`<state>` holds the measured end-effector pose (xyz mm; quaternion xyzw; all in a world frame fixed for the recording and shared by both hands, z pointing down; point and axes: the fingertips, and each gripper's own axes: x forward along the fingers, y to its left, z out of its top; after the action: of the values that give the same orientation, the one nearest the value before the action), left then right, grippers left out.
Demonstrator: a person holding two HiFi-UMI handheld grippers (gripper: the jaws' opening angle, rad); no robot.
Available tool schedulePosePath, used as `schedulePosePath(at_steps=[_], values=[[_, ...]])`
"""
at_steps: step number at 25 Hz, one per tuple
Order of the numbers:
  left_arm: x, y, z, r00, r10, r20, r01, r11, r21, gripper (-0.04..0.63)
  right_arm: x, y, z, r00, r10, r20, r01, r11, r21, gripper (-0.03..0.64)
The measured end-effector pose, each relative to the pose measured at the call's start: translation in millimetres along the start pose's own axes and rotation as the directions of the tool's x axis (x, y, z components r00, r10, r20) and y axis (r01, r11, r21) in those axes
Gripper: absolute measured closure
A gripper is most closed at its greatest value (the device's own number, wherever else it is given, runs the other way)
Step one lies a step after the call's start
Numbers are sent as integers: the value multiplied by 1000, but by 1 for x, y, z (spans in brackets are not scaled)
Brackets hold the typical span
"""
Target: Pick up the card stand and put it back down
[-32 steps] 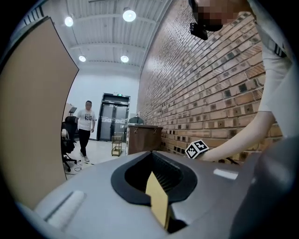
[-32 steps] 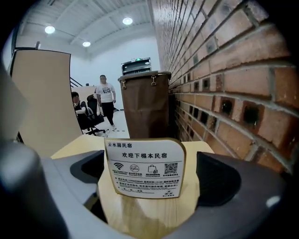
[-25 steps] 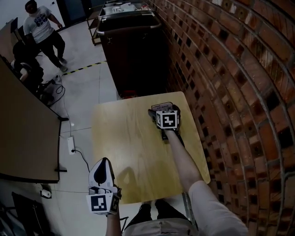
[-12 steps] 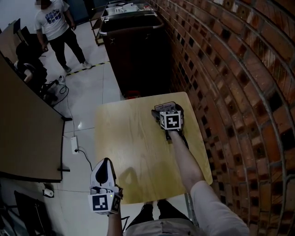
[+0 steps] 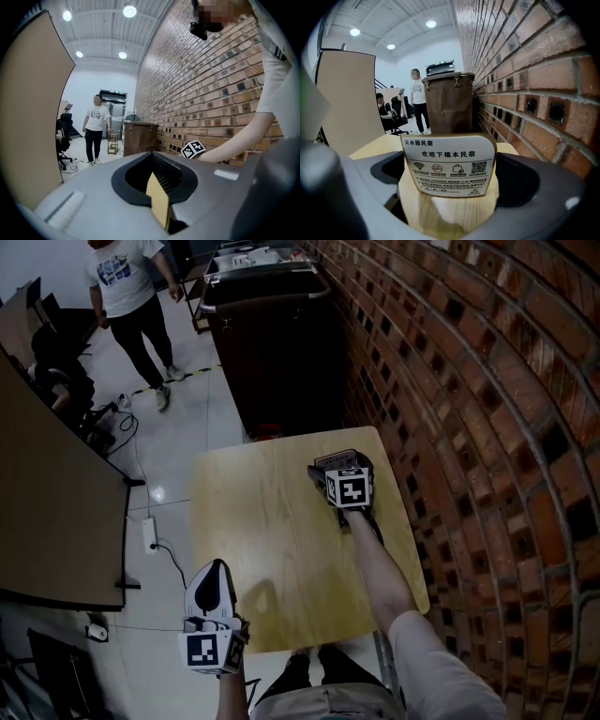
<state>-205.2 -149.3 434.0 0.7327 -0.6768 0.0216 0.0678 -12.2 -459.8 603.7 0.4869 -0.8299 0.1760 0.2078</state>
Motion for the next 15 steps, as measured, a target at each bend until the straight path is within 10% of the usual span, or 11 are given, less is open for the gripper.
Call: schedulePosePath(at_steps=[15], values=[[-13, -27, 28, 995, -43, 87, 43, 999, 3, 591, -117, 44, 65, 966, 53, 252, -13, 988, -157, 41]])
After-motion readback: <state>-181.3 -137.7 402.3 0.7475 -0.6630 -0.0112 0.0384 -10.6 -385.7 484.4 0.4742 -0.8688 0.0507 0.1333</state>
